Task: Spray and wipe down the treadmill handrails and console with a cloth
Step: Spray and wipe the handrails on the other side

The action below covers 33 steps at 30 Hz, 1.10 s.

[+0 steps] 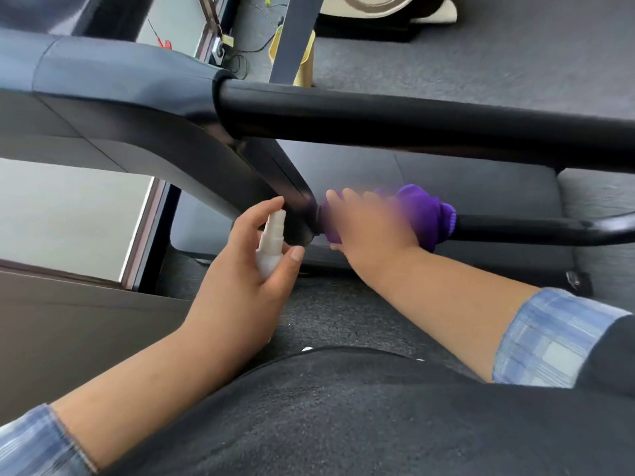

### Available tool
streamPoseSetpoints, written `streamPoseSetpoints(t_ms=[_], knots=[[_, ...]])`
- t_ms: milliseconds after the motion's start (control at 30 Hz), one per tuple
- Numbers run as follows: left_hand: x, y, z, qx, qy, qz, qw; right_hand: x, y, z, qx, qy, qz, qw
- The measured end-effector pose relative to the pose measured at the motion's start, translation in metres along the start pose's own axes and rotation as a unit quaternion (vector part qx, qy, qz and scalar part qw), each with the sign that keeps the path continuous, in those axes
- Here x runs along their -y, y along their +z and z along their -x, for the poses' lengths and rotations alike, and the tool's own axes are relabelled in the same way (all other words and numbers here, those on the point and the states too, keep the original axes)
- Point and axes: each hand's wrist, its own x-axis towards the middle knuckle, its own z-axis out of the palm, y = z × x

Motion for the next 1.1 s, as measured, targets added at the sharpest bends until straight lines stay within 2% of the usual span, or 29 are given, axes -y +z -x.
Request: streamPoseSetpoints(t_ms=[167, 233, 367, 567, 700, 933, 1100], knots=[[-0.006, 0.007, -0.003, 0.018, 0.026, -0.004, 1.0, 0.013, -0.006, -0.008, 0.0, -0.009, -0.03, 1.0], [-0.01, 0.009, -0.01, 0.021, 0.042, -0.01, 0.999, -0.001, -0.006, -0.003, 0.005, -0.016, -0.053, 0.998], [-0.011, 0.007, -0.02, 0.012, 0.054, -0.006, 0.998, -0.035, -0.012, 0.012, 0.024, 0.028, -0.112, 0.993], [-0.004, -0.004, -0.018, 0.0, 0.046, -0.001, 0.999, -0.014, -0.029, -0.011, 0.087, 0.031, -0.082, 0.992], [-0.005, -0.011, -0.017, 0.008, 0.049, -0.019, 0.999, 0.013, -0.027, -0.02, 0.052, 0.013, -0.085, 0.995], [-0.02, -0.003, -0.018, 0.038, 0.099, -0.059, 0.993, 0.021, -0.022, -0.014, 0.046, 0.031, -0.072, 0.996], [-0.035, 0.007, -0.021, 0.053, 0.121, -0.053, 0.99, 0.017, -0.012, -0.004, 0.011, 0.004, -0.094, 0.996]])
